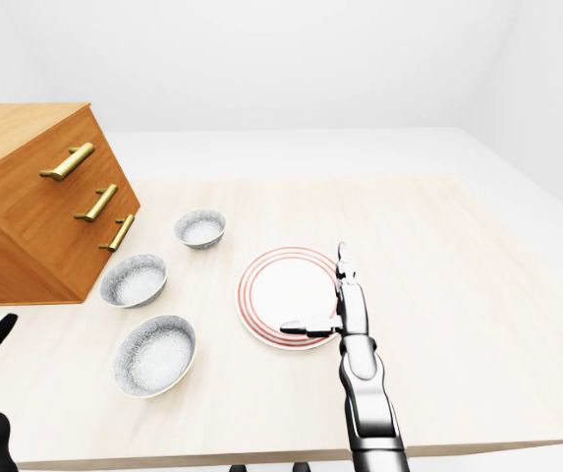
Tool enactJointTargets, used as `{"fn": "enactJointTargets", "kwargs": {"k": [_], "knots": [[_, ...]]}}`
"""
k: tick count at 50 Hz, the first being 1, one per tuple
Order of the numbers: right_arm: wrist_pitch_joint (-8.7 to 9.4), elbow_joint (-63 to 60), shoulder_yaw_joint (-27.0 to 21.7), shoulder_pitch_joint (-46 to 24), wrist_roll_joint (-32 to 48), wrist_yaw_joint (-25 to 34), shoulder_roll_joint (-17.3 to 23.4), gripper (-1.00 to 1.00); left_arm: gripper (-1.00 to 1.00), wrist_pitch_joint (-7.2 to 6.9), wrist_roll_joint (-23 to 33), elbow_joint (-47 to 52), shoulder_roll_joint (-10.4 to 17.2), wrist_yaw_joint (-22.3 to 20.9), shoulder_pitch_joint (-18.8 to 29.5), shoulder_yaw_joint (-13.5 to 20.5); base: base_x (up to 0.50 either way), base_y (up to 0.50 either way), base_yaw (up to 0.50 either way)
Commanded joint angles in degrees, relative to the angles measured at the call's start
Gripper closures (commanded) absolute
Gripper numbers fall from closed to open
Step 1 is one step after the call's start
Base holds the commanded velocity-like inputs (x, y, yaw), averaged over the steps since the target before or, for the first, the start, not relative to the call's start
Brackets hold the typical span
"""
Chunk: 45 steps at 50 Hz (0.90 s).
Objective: Put the bowl at the front on the plate.
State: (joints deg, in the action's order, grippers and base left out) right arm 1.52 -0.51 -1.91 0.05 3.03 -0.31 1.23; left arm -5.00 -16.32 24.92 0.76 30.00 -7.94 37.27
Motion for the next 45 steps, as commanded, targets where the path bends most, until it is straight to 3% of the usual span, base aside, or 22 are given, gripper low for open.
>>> {"fn": "enactJointTargets", "kwargs": {"k": [1, 2, 3, 6, 17, 20, 27, 31, 32, 34, 35, 38, 40, 43, 45], "knots": [[0.83, -3.68, 1.55, 1.41, 2.79, 0.13, -0.23, -1.0, -1.0, 0.0, -0.18, 0.78, -0.16, 0.0, -0.29, 0.19, 0.0, 0.0, 0.0], [0.67, -3.36, 1.57, 1.35, 3.17, 0.0, -0.23, -1.0, -1.0, 0.0, -0.29, 0.4, -0.06, 0.0, -0.08, 0.18, 0.0, 0.0, 0.0], [1.99, -5.12, 2.1, 1.76, 3.9, -0.16, -0.49, -1.0, -1.0, 0.0, 0.02, 0.1, 0.08, 0.0, -0.03, 0.03, 0.0, 0.0, 0.0], [3.48, -7.48, 4.02, 2.04, 5.63, -0.17, -0.97, -1.0, -1.0, 0.0, 0.15, -0.35, -0.01, 0.0, -0.12, -0.23, 0.0, 0.0, 0.0], [3.48, -14.4, 7.61, -2.52, 12.02, -1.0, -2.1, -1.0, -1.0, 0.0, 1.25, -0.61, -0.23, 0.0, 0.08, -0.16, 0.0, 0.0, 0.0], [3.48, -13.94, 7.06, -3.89, 13.61, -0.41, -1.76, -1.0, -1.0, 0.0, 1.03, -0.54, 0.16, 0.0, 0.29, -0.07, 0.0, 0.0, 0.0], [3.48, -25.27, 7.44, -7.43, 19.31, 3.92, -0.1, -1.0, -1.0, 0.0, 0.39, -0.18, 0.15, 0.0, -0.16, 0.04, 0.0, 0.0, 0.0], [3.48, -24.26, 11.59, -9.51, 31.26, 11.78, 2.31, -1.0, -1.0, 0.0, -0.42, 0.37, 0.49, 0.0, 0.25, 0.48, 0.0, 0.0, 0.0], [3.48, -25.1, 13.01, -10.51, 37.46, 14.12, 3.44, -1.0, -1.0, 0.0, -0.3, 0.39, 0.4, 0.0, 0.05, 0.41, 0.0, 0.0, 0.0], [3.48, -26.71, 11.68, -11.66, 40.62, 18.92, 1.61, -1.0, -1.0, 0.0, -0.36, 0.31, 0.37, 0.0, 0.14, 0.51, 0.0, 0.0, 0.0], [3.48, -28.0, 12.62, -12.65, 44.15, 24.13, 2.16, -1.0, -1.0, 0.0, -0.44, 0.2, 0.43, 0.0, 0.21, 0.52, 0.0, 0.0, 0.0], [3.48, -27.66, 13.78, -13.38, 56.82, 31.14, 3.42, -1.0, -1.0, 0.0, -0.66, 1.03, 0.3, 0.0, 0.16, 0.8, 0.0, 0.0, 0.0], [3.48, -27.12, 12.79, -13.55, 62.69, 35.34, 1.85, -1.0, -1.0, 0.0, -0.64, 1.0, 0.31, 0.0, 0.17, 0.76, 0.0, 0.0, 0.0], [3.48, -27.11, 11.18, -14.14, 69.22, 40.31, 0.18, -1.0, -1.0, 0.0, -0.29, 0.25, 0.22, 0.0, 0.32, 0.5, 0.0, 0.0, 0.0], [3.48, -27.62, 10.26, -14.21, 71.66, 40.31, -0.58, -1.0, -1.0, 0.0, -0.6, 0.54, 0.28, 0.0, 0.22, 0.55, 0.0, 0.0, 0.0]]}}
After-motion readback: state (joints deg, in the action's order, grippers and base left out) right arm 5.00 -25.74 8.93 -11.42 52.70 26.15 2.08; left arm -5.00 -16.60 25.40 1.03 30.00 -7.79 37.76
